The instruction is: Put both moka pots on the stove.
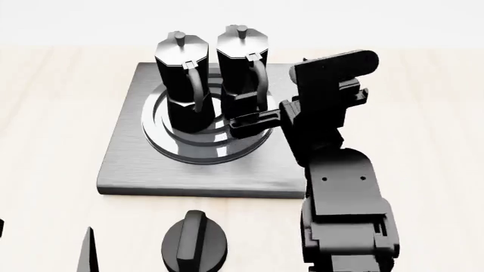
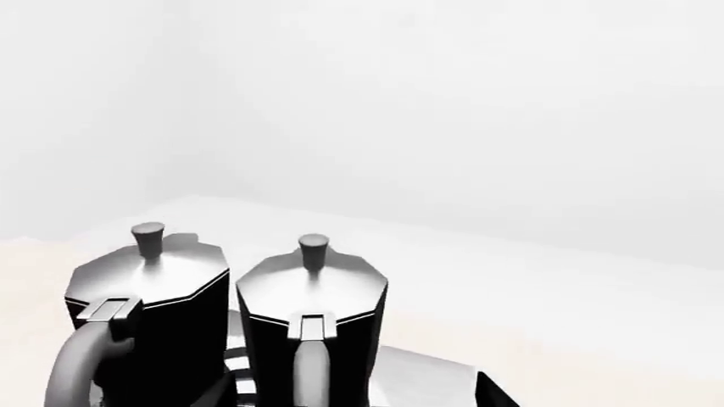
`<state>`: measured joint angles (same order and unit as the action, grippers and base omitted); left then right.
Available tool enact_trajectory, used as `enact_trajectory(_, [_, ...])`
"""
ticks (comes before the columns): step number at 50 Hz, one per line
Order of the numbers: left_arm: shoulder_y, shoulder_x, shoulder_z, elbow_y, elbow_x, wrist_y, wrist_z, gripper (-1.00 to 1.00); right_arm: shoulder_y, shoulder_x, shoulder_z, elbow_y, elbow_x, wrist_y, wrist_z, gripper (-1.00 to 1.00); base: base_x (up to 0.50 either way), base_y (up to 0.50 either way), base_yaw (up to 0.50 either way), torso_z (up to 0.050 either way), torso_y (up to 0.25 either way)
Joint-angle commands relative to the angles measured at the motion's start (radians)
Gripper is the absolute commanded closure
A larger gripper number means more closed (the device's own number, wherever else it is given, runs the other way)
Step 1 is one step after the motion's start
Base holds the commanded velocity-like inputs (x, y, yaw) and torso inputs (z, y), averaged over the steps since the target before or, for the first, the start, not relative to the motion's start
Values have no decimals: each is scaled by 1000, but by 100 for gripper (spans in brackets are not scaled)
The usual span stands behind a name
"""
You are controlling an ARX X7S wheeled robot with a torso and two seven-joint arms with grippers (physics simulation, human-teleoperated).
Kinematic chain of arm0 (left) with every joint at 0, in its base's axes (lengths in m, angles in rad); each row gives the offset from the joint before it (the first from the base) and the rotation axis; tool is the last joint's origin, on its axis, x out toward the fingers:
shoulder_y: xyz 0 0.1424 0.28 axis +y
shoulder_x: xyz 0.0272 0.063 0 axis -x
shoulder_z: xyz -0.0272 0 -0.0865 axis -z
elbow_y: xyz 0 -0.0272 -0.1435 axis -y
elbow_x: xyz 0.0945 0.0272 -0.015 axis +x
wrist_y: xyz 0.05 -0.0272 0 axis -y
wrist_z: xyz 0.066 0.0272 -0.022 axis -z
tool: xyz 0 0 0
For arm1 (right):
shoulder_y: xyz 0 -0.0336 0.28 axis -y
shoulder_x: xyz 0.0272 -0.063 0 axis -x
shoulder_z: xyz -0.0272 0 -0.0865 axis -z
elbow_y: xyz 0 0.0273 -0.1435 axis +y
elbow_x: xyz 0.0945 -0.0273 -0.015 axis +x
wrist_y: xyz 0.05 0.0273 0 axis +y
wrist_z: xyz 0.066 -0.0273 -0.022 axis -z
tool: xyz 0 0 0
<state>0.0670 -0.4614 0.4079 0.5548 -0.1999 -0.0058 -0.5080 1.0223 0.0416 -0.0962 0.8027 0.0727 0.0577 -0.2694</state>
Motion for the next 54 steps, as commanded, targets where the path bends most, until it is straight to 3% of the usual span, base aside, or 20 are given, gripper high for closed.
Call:
enact_trajectory(1, [-24,10,11,-23,2,-1,6,-100,-275,21,37,-762,-38,302,199,-100,0,0,0,0,0])
enact_trajectory(7, [-27,9,10,-20,-3,-3,6,-100,-417,49,7,-990,-143,277,300,-100,0,0,0,0,0])
enact_trajectory(20, [30,-13,3,27,12,8,-18,-100,-666,76,6,-1211,-105,244,309,-100,0,0,0,0,0])
enact_trajectory(39, [91,-14,27,55,58,37,-45,-100,-932,100,22,-1258,-64,90,352,-100,0,0,0,0,0])
enact_trajectory(54, [91,-21,25,70,58,26,-50,-100,-1054,112,2,-1196,-58,-49,368,-100,0,0,0,0,0])
